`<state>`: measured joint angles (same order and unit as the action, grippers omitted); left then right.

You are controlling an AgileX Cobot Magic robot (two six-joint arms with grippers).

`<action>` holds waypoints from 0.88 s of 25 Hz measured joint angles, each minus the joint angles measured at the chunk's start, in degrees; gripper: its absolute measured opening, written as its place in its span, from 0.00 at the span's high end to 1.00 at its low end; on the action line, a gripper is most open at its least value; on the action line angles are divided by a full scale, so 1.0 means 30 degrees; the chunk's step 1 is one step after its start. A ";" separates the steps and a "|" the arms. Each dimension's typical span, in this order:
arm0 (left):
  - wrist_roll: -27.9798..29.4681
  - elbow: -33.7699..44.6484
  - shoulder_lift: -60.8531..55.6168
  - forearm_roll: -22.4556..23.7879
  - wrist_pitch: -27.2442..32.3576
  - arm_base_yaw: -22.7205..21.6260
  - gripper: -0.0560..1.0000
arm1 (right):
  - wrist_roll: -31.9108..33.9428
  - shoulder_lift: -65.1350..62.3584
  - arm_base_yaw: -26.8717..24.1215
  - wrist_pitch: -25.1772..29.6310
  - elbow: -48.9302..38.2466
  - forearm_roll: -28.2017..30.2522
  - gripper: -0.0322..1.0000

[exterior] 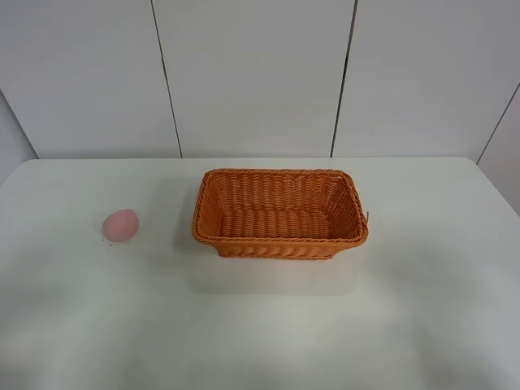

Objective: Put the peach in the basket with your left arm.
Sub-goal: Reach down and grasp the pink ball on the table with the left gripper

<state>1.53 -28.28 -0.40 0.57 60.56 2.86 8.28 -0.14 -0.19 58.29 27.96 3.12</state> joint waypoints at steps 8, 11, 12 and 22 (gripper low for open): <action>0.0000 0.0000 0.0000 0.0000 0.0000 0.0000 0.15 | 0.0000 0.0000 0.0000 0.0000 0.0000 0.0000 0.30; 0.0000 -0.0157 0.0000 -0.0018 0.0000 0.0000 0.15 | 0.0000 0.0000 0.0000 0.0000 0.0000 0.0000 0.30; 0.0000 -0.0378 0.0111 -0.0055 0.0000 0.0000 0.15 | 0.0000 0.0000 0.0000 0.0000 0.0000 0.0000 0.30; 0.0000 -0.3933 0.9891 -0.0190 -0.1729 0.0000 0.15 | 0.0000 0.0000 0.0000 0.0000 0.0000 0.0000 0.30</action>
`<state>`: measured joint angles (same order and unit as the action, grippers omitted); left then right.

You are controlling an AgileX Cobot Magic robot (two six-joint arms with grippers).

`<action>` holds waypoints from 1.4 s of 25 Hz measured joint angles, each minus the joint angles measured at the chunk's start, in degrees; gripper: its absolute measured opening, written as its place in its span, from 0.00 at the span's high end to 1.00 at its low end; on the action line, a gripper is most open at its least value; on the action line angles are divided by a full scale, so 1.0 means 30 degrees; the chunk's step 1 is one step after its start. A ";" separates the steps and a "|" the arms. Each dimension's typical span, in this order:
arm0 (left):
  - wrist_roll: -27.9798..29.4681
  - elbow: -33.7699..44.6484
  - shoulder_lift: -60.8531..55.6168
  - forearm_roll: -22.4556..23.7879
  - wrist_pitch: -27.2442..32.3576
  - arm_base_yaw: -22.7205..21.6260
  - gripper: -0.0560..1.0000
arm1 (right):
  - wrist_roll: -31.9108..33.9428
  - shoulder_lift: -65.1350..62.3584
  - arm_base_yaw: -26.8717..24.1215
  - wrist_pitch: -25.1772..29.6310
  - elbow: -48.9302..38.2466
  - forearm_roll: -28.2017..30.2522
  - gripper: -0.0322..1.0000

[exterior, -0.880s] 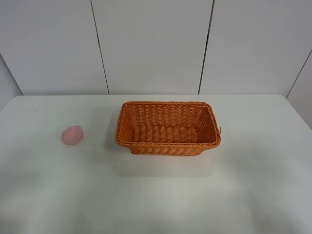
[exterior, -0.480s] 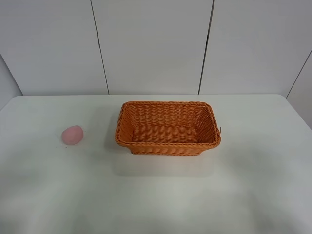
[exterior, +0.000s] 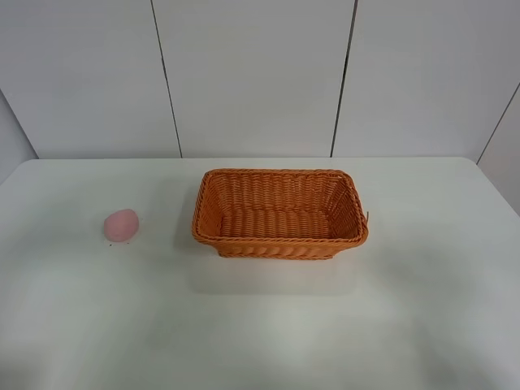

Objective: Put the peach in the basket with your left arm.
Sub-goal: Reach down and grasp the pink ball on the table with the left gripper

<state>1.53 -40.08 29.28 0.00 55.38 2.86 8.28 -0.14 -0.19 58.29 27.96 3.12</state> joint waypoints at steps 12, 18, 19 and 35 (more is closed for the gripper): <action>-0.1190 -0.6353 1.5998 0.0000 -0.4513 0.0000 0.15 | 0.0000 0.0000 0.0000 0.0000 0.0000 0.0000 0.30; -0.1407 -1.0554 2.2589 -0.0547 -0.4669 0.0000 0.15 | 0.0000 0.0000 0.0000 0.0000 0.0000 0.0000 0.30; -0.1407 -1.1231 2.3417 -0.0848 -0.4628 0.0000 0.15 | 0.0000 0.0000 0.0000 0.0000 0.0000 0.0000 0.30; -0.2077 -1.3989 3.1247 -0.1680 -0.5538 0.0000 0.15 | 0.0000 0.0000 0.0000 0.0000 0.0000 0.0000 0.30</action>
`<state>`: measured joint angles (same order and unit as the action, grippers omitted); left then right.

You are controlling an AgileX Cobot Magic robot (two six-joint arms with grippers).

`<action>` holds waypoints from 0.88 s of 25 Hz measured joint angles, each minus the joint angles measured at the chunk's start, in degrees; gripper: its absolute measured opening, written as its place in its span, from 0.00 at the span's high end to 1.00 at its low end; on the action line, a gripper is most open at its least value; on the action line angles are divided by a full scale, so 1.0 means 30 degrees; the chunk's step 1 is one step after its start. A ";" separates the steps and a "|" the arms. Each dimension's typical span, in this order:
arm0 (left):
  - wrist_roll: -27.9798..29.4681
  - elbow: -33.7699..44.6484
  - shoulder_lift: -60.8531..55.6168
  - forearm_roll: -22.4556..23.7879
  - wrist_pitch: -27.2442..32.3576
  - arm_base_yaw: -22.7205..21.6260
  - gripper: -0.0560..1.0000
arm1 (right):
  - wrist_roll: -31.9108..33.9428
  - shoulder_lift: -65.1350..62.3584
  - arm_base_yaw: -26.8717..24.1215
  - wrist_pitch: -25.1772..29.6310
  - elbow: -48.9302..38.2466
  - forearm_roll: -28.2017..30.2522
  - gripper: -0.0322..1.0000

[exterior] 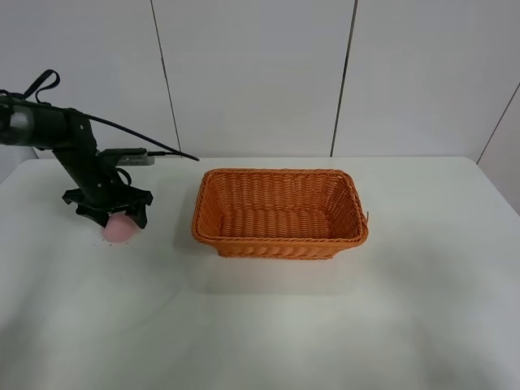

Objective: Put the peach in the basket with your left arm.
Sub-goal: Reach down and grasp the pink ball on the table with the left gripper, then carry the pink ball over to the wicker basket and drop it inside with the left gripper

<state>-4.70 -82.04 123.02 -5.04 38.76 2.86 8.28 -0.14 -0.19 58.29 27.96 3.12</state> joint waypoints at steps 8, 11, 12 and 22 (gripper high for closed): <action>-0.0375 0.0000 0.0419 0.0481 -0.0498 0.0000 0.30 | 0.0000 0.0000 0.0000 0.0000 0.0000 0.0000 0.30; 0.0313 0.0000 0.0419 0.1381 -0.0569 0.0000 0.56 | 0.0000 0.0000 0.0000 0.0000 0.0000 0.0000 0.30; 0.0644 0.0000 0.0419 0.1680 -0.0569 0.0000 0.63 | 0.0000 0.0000 0.0000 0.0000 0.0000 0.0000 0.30; 0.1688 -0.2366 -0.0454 0.2775 0.3513 0.0000 0.81 | 0.0000 0.0000 0.0000 0.0000 0.0000 0.0000 0.30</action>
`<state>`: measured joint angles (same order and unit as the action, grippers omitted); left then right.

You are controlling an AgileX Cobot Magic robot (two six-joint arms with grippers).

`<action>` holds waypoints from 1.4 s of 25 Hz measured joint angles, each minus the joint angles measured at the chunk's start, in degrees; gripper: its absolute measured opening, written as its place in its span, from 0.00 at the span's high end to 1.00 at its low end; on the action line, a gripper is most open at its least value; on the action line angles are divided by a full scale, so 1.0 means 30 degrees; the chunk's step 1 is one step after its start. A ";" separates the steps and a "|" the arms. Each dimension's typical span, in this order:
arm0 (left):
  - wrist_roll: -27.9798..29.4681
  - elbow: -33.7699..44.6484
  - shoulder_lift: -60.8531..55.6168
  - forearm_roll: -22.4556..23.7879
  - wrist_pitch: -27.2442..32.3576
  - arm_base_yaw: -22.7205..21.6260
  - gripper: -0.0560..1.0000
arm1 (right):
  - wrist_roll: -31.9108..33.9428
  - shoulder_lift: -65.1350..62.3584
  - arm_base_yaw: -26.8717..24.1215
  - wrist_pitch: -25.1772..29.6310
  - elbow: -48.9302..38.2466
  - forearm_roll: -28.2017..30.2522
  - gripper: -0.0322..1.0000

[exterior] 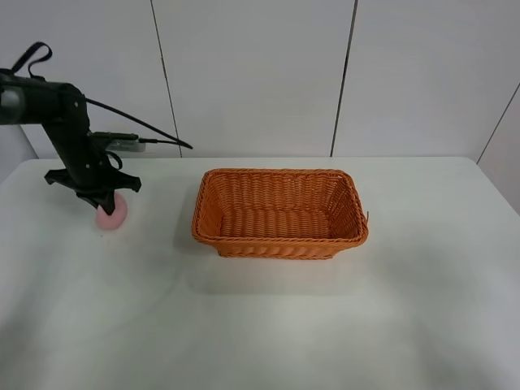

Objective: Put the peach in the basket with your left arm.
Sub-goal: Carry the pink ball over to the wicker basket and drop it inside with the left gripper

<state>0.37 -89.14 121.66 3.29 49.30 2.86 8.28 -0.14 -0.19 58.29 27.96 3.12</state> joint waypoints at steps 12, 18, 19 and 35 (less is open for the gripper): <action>-0.0122 -0.5375 -0.1501 -0.3053 0.5634 0.0467 0.81 | 0.0000 0.0000 0.0000 0.0000 0.0000 0.0000 0.30; -0.0122 -0.6440 -0.1352 -0.3237 0.5705 0.3886 0.81 | 0.0000 0.0000 0.0000 0.0000 0.0000 0.0000 0.30; -0.0122 -0.6703 -0.1168 -0.3293 0.5705 0.4511 0.81 | 0.0000 0.0000 0.0000 0.0000 0.0000 0.0000 0.30; 0.0702 -1.3424 0.6992 -0.3497 0.5307 1.0854 0.78 | 0.0000 0.0000 0.0000 0.0000 0.0000 0.0000 0.30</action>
<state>2.47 -129.42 142.63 -7.20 65.22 35.42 8.28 -0.14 -0.19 58.29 27.96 3.12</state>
